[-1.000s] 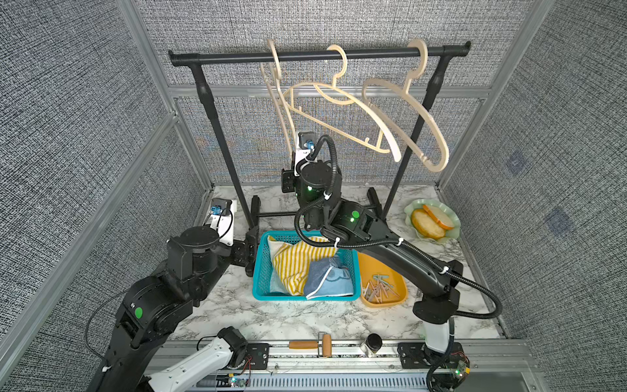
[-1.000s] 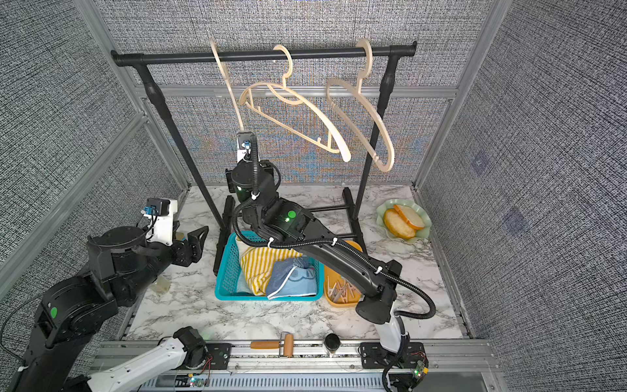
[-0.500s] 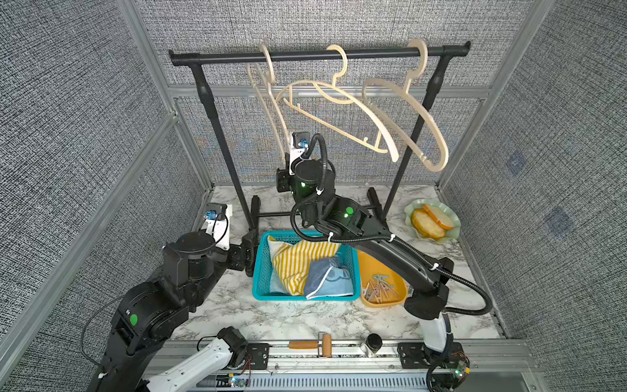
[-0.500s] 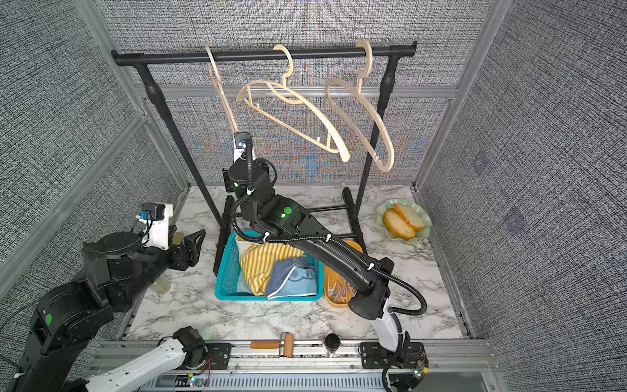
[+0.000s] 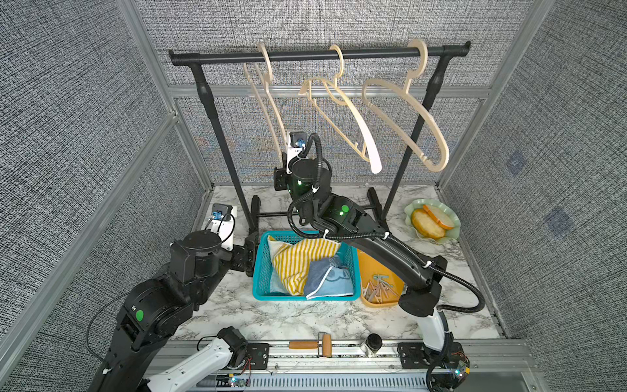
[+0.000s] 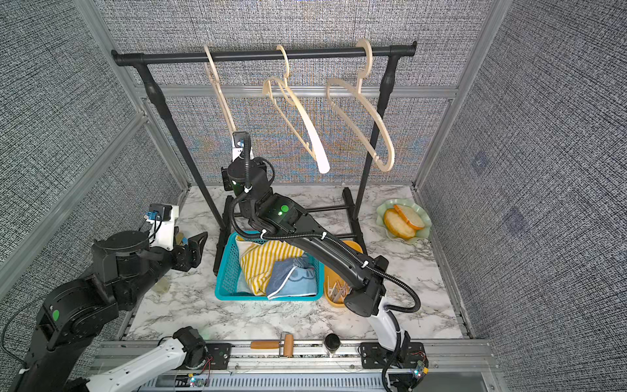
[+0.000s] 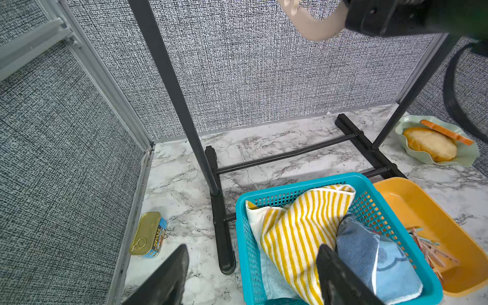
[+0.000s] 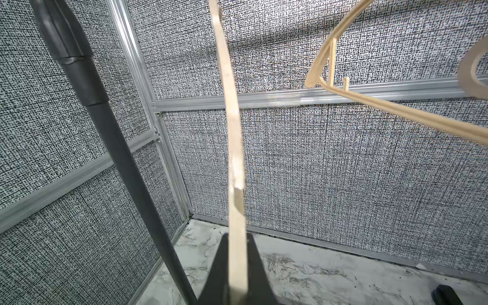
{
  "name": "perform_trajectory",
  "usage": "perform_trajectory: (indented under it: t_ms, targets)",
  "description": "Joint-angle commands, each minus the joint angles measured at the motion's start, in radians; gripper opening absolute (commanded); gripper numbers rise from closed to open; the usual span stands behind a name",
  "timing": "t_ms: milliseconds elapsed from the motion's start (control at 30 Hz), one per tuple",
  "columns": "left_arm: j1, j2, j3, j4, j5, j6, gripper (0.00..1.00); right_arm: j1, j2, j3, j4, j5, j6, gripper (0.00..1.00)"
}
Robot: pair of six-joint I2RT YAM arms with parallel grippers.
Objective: Remove the clothespins securing towels to the hanger
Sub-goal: Place the hanger on the clothesline.
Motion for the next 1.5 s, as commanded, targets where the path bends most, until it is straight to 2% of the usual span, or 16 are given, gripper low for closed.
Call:
perform_trajectory:
  t_ms: [0,500,567,633,733,967,1467]
  targets:
    - [0.0,0.001,0.006,0.026,-0.021,0.013,0.77,-0.002,0.007,0.0,-0.032,-0.011,0.013,0.0]
    - [0.0,-0.006,0.006,0.022,-0.031,0.009,0.78,-0.011,-0.002,-0.021,-0.029,-0.029,0.026,0.0]
    - [0.0,-0.005,0.008,0.021,-0.033,0.01,0.78,-0.009,-0.017,-0.041,-0.017,-0.033,0.025,0.1]
    - [0.0,-0.003,0.009,0.022,-0.037,0.011,0.77,-0.003,-0.045,-0.082,0.012,-0.039,0.011,0.26]
    - [0.001,-0.006,0.009,0.032,-0.043,0.014,0.77,0.011,-0.094,-0.142,0.052,-0.036,-0.015,0.35]
    - [0.0,0.003,0.011,0.054,-0.043,0.024,0.78,0.054,-0.189,-0.25,0.07,-0.027,-0.061,0.45]
    - [-0.001,0.007,-0.002,0.098,-0.048,0.029,0.79,0.14,-0.382,-0.488,0.078,-0.009,-0.087,0.51]
